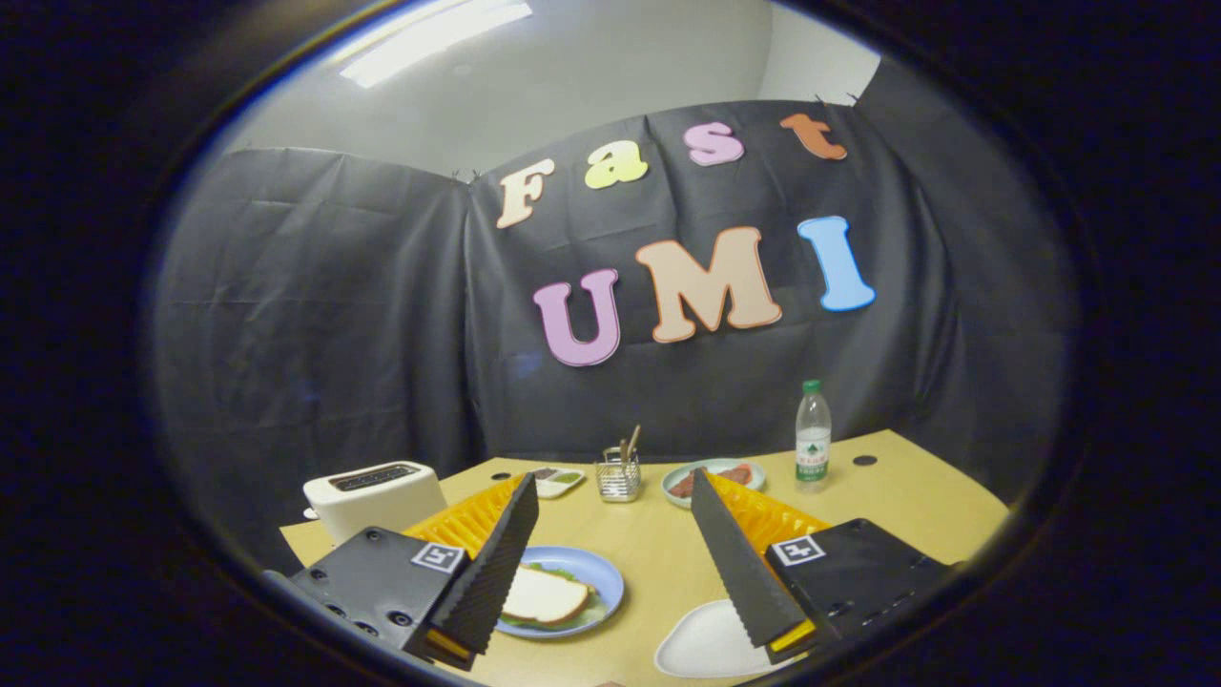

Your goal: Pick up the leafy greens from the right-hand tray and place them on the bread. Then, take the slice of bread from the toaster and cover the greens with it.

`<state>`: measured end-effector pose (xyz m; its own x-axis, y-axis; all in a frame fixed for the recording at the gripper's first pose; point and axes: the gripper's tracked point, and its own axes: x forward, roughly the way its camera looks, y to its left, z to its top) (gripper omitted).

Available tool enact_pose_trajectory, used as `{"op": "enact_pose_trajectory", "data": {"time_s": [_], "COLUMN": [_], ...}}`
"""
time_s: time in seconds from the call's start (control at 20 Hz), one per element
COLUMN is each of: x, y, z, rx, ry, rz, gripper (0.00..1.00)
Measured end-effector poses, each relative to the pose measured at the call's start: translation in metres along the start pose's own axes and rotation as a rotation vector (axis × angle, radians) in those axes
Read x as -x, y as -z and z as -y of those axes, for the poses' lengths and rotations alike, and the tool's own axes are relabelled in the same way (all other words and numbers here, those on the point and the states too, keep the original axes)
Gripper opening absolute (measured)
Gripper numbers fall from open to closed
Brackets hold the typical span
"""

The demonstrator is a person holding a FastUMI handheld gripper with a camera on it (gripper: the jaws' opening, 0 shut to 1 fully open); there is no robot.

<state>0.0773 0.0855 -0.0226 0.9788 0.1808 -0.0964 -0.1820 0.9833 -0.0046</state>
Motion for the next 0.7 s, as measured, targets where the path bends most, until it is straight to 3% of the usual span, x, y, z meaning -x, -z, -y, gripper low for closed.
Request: {"op": "enact_pose_trajectory", "data": {"time_s": [0.4, 0.7], "x": [0.001, 0.001], "y": [-0.042, -0.005], "z": [0.002, 0.016], "rx": [0.059, 0.046], "ry": [-0.034, -0.037], "rz": [0.052, 0.003], "gripper": [1.0, 1.0]}}
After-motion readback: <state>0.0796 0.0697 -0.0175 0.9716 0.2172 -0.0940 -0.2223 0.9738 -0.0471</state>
